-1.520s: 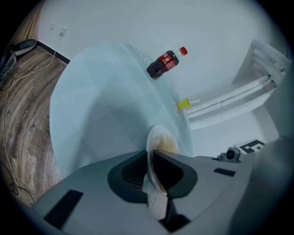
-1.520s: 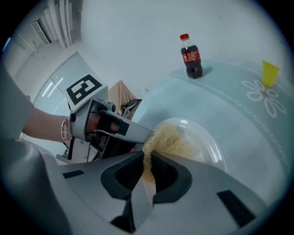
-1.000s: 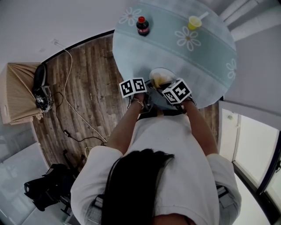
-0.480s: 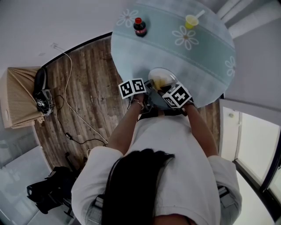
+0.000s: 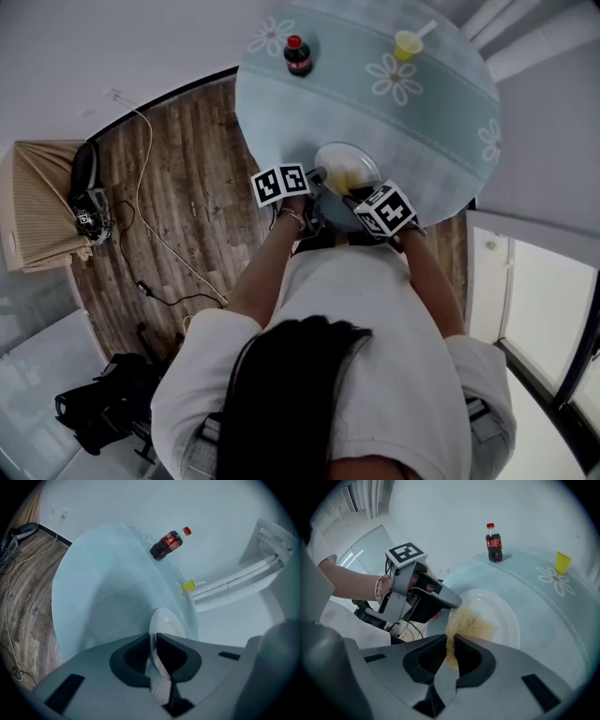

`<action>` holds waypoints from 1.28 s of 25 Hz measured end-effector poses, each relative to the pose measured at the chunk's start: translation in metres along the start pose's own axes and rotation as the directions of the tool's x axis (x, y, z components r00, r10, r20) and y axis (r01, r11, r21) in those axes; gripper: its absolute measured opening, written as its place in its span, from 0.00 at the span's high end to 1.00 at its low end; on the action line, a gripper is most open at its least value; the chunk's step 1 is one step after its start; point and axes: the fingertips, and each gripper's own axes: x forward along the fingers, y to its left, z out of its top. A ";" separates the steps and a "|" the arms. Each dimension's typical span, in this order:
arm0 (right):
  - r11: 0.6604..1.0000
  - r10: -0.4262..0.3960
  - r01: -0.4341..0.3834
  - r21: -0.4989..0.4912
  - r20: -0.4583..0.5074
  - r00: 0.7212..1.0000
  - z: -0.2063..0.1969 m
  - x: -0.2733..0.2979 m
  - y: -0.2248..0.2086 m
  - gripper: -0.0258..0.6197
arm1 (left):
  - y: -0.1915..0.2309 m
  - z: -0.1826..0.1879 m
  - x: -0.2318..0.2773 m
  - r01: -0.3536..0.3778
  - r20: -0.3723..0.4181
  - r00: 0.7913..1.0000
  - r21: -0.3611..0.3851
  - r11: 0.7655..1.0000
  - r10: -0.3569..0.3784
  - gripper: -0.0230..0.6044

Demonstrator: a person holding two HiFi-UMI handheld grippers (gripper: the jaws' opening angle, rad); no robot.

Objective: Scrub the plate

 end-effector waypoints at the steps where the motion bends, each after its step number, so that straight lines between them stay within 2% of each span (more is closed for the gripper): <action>1: 1.000 -0.001 0.001 0.005 0.002 1.000 -0.001 -0.001 0.000 0.87 | 0.000 0.000 -0.001 0.001 0.001 1.000 0.000 1.000 -0.001 0.89; 32: 0.991 -0.088 0.084 0.102 0.033 0.996 -0.023 -0.022 -0.021 0.87 | 0.000 0.000 0.001 0.000 -0.005 1.000 -0.006 1.000 0.000 0.89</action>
